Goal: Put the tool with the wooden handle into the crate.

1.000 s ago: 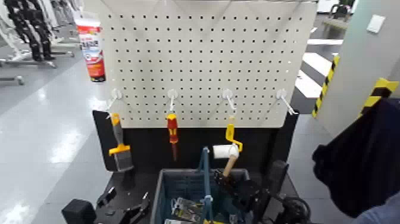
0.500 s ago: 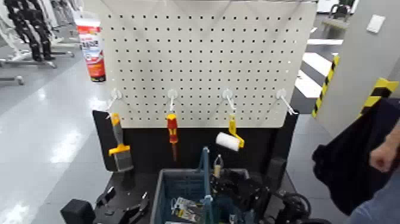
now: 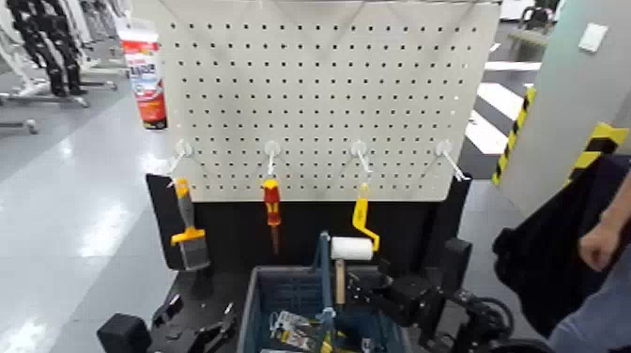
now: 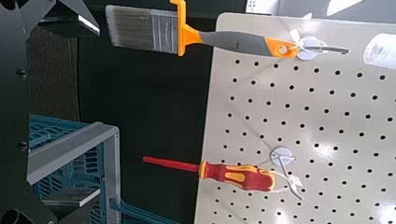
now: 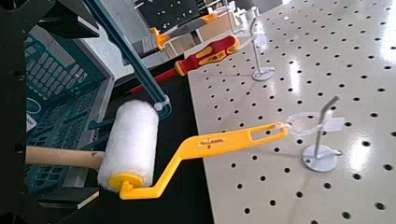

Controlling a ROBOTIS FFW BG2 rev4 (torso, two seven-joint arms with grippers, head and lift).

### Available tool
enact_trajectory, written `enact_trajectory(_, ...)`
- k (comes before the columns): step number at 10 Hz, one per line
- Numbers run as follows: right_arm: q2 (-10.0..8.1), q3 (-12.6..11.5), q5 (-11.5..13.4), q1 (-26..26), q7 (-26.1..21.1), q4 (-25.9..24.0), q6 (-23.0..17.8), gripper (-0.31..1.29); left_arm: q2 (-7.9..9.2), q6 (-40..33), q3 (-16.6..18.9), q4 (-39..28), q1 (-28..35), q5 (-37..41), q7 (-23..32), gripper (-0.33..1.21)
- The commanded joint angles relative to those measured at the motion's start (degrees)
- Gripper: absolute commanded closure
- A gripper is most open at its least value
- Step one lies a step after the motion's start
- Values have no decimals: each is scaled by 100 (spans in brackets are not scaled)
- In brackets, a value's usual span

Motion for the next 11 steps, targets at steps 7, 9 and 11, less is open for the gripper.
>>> enact_trajectory(7, 355, -647, 1057, 1659, -1355, -1709, -1261, 10, 44, -7, -57, 16, -30, 0, 8, 10)
enact_trajectory(9, 548, -717, 1312, 1967, -1803, -1683, -1832, 10, 44, -34, -48, 7, -12, 0, 17, 10)
enact_trajectory(11, 575, -682, 1497, 2107, -2058, -1621, -2043, 10, 52, -42, -48, -10, -3, 0, 17, 10)
